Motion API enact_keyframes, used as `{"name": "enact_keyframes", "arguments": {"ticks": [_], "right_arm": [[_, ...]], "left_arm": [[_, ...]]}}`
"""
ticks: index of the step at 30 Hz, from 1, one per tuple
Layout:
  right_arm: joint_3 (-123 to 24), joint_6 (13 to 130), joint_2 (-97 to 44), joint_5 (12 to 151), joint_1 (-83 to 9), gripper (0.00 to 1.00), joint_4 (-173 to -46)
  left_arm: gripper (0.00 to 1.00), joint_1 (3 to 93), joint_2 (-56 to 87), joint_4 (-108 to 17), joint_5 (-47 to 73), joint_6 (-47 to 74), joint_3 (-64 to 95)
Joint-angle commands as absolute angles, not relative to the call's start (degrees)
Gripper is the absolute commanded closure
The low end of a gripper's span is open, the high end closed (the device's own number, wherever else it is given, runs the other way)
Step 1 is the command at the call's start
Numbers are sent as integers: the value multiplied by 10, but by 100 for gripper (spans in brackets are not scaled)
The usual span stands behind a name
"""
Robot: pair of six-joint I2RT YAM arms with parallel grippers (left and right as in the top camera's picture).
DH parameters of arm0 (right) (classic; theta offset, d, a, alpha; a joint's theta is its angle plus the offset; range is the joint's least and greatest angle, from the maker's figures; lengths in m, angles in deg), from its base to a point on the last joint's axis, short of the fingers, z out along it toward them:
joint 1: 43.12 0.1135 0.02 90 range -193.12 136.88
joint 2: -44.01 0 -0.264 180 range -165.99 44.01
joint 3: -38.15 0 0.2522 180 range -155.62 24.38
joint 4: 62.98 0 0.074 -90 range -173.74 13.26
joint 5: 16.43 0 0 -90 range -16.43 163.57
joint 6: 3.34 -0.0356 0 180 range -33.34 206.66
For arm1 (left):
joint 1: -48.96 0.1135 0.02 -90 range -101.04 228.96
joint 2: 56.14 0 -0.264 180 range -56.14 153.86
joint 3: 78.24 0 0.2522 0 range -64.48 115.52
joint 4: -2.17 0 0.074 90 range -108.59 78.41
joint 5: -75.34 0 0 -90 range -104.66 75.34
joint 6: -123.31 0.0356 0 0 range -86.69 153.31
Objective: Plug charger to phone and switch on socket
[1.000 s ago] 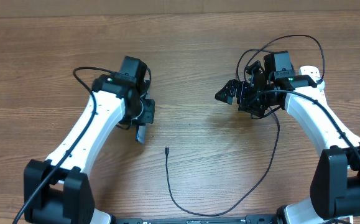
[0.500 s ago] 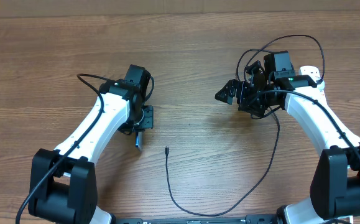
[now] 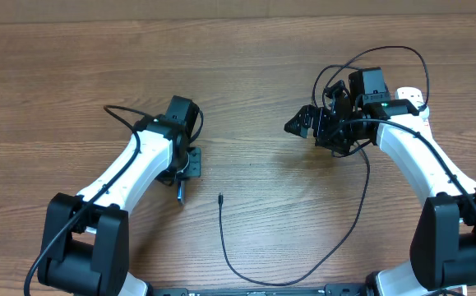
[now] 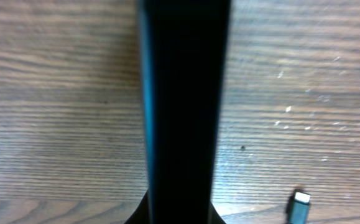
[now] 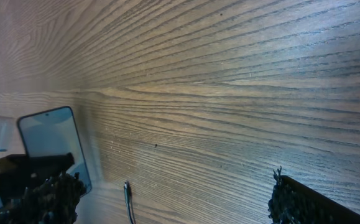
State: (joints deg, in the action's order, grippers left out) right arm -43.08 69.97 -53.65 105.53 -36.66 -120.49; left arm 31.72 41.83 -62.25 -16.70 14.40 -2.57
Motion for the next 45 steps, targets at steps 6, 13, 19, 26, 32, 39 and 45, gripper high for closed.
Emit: {"name": "enact_keyframes", "arguments": {"ticks": [6,13,19,26,32,39,45], "right_arm": [[-432,703,-532,1051,-365,0,-1204],[-432,703,-532,1051,-365,0,-1204],[-432,703,-532,1051,-365,0,-1204],[-432,703,-532,1051,-365,0,-1204],[-432,703,-532,1051,-365,0,-1204],[-432,703,-532,1051,-365,0,-1204],[-432,703,-532,1051,-365,0,-1204]], "left_arm": [[87,315,422,-598,-176,136,-54],[82,315,428,-595,-176,136,-55],[78,315,432,-595,-176,136,-56],[72,315,432,-596,-176,135,-56],[71,315,432,-590,-176,135,-68],[71,315,432,-582,-176,135,-77],[76,315,432,-582,-181,135,-78]]}}
